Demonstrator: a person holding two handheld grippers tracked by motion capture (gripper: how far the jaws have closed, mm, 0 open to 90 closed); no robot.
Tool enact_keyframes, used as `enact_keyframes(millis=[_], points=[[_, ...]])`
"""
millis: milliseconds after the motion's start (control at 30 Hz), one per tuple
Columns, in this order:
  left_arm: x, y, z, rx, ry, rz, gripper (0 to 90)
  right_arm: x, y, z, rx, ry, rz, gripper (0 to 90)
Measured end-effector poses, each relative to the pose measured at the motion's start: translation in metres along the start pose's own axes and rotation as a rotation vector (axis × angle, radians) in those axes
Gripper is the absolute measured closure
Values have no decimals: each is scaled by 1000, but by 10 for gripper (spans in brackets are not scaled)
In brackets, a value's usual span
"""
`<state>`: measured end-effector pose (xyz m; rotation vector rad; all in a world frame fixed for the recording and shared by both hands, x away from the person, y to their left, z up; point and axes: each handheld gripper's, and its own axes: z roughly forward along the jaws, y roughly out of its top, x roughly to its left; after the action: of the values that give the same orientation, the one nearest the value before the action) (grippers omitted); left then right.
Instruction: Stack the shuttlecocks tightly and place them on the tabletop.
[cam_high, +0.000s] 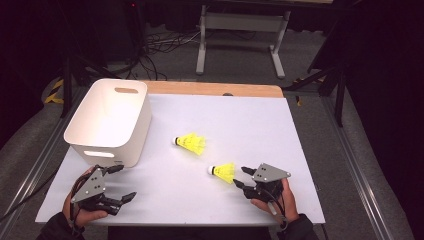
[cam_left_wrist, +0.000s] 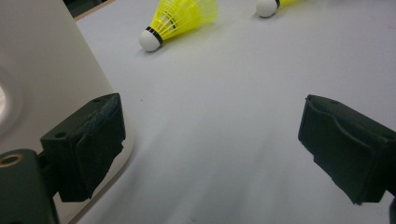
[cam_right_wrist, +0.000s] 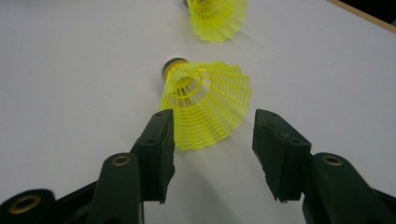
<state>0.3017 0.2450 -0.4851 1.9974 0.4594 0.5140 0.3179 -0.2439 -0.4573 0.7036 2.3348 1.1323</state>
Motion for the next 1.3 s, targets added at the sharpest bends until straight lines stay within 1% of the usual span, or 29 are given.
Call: enact_keyframes(millis=[67, 100, 167, 200, 233, 300, 367, 433, 500, 533, 567, 600, 667, 700, 800, 900, 967, 1100, 1300], points=[[0, 0, 0, -3, 1, -1, 81, 5, 2, 2, 5, 35, -18, 518], [0, 0, 0, -3, 1, -1, 81, 5, 2, 2, 5, 35, -18, 518], [0, 0, 0, 1, 0, -2, 81, 5, 3, 5, 15, 50, 0, 526], [0, 0, 0, 3, 1, -2, 81, 6, 4, 6, 16, 66, 10, 535], [0, 0, 0, 2, 1, -3, 81, 7, 4, 9, 22, 75, 9, 546], [1, 0, 1, -3, 1, -4, 81, 9, 6, 16, 65, 68, -2, 556], [2, 0, 1, -3, 1, -8, 80, 9, 6, 21, 74, 83, -1, 587], [3, 0, 2, -3, 2, -6, 80, 9, 6, 27, 89, 80, 4, 642], [3, 0, 3, -2, -1, -8, 80, 10, 6, 30, 88, 92, 2, 689], [2, 1, 4, 2, -3, -5, 80, 11, 7, 31, 90, 91, 1, 715], [2, 1, 4, 2, -3, -5, 80, 11, 7, 31, 90, 91, 1, 715], [2, 1, 4, -1, -2, -7, 80, 12, 8, 33, 84, 92, -7, 812], [3, 1, 4, -3, 2, -6, 79, 12, 8, 33, 77, 100, -8, 875], [3, 1, 4, -4, 6, -6, 78, 12, 8, 33, 73, 101, -10, 886], [4, 0, 5, -4, 5, -13, 76, 11, 8, 32, 70, 97, -9, 891], [5, 0, 5, 0, 4, -3, 76, 12, 7, 32, 71, 92, -16, 895], [6, 0, 6, -9, 1, -7, 75, 12, 6, 32, 69, 90, -20, 895], [6, 1, 6, -9, -1, -7, 76, 12, 6, 31, 66, 84, -19, 898], [4, 1, 6, -4, 5, 3, 68, 8, 4, 26, 38, 81, 6, 899]])
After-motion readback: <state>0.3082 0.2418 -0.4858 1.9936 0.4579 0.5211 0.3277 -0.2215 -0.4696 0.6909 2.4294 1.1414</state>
